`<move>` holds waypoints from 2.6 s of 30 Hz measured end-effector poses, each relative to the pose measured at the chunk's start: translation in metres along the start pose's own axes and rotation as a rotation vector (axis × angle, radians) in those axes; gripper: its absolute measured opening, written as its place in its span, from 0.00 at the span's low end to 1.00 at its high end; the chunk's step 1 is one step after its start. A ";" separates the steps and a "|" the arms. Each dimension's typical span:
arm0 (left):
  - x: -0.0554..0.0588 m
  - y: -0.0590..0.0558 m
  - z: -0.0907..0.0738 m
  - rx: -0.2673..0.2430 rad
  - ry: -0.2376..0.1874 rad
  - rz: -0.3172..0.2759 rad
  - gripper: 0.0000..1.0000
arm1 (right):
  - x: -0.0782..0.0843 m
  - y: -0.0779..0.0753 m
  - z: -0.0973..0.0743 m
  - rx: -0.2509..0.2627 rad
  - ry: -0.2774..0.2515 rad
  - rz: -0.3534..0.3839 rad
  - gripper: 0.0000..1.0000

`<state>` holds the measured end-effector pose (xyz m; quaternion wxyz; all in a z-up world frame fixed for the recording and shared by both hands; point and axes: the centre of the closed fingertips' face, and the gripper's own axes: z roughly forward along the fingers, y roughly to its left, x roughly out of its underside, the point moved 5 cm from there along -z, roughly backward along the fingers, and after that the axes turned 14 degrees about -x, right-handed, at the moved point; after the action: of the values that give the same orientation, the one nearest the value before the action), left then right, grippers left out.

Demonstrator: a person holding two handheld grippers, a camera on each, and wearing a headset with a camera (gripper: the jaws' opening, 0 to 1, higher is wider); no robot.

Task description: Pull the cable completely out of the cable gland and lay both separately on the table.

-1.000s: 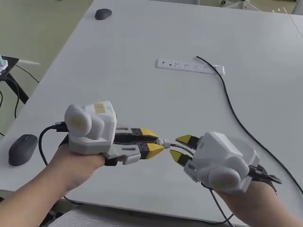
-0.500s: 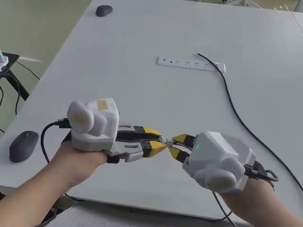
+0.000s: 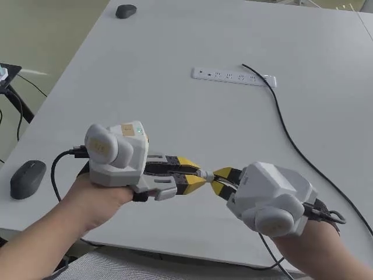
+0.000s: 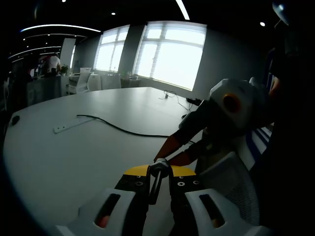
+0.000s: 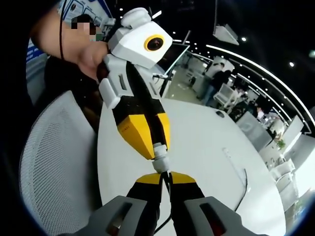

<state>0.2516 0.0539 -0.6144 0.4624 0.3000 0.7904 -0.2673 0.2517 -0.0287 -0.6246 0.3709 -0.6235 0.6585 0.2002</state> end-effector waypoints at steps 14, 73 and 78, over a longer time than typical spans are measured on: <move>-0.002 0.001 -0.001 -0.005 -0.009 -0.001 0.15 | 0.026 -0.010 -0.004 0.028 0.029 0.191 0.00; 0.012 0.001 0.000 -0.023 0.014 0.010 0.15 | 0.065 -0.037 -0.018 0.058 0.045 0.448 0.00; 0.018 0.004 -0.004 -0.026 0.016 0.001 0.15 | 0.055 -0.044 -0.012 0.058 0.049 0.433 0.00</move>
<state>0.2446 0.0638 -0.6296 0.4600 0.2965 0.7974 -0.2543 0.2949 -0.0806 -0.6492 0.3210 -0.4612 0.7913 0.2410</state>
